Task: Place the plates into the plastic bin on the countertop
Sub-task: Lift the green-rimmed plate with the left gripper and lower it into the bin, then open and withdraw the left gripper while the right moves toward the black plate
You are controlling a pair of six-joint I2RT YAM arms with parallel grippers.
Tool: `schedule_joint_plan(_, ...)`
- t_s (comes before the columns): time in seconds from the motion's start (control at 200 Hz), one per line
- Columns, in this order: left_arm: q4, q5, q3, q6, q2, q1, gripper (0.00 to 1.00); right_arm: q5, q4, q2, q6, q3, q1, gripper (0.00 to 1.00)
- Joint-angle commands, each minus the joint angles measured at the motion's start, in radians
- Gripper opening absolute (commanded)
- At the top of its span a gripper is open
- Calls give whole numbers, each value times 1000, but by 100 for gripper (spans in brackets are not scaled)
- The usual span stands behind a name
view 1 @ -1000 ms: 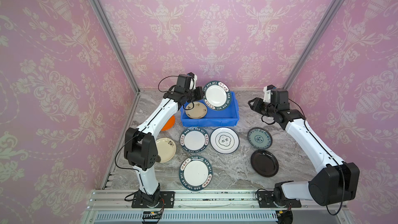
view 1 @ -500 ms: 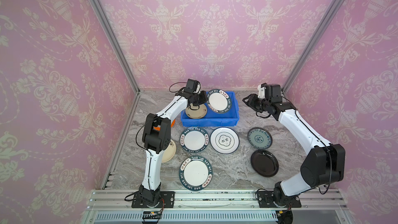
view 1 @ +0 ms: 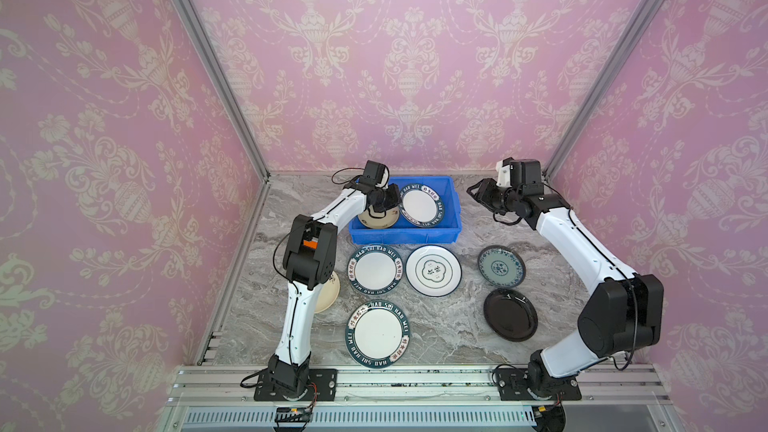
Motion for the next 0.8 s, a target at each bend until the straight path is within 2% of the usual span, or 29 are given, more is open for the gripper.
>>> schedule_joint_plan(0.0,41,12,26,-22,11,0,0,-14,0,16,-3,2,-5,45)
schedule_joint_plan(0.25,38,1,37,-18,50,-13,0,-29,-8,25,-10,1,0,44)
schedule_joint_plan(0.485,-59,-40,101,38,92,-24,0,-18,-20,37,-29,6,25,44)
schedule_joint_plan(0.545,-73,-55,102,48,90,-26,12,-17,-22,42,-30,9,32,44)
schedule_joint_plan(0.635,-82,-61,100,56,87,-29,25,-13,-24,48,-37,10,42,44)
schedule_joint_plan(0.736,-91,-62,101,60,88,-30,32,-13,-33,58,-42,19,51,44)
schedule_joint_plan(0.796,-95,-60,101,59,90,-32,33,-9,-39,61,-48,23,55,44)
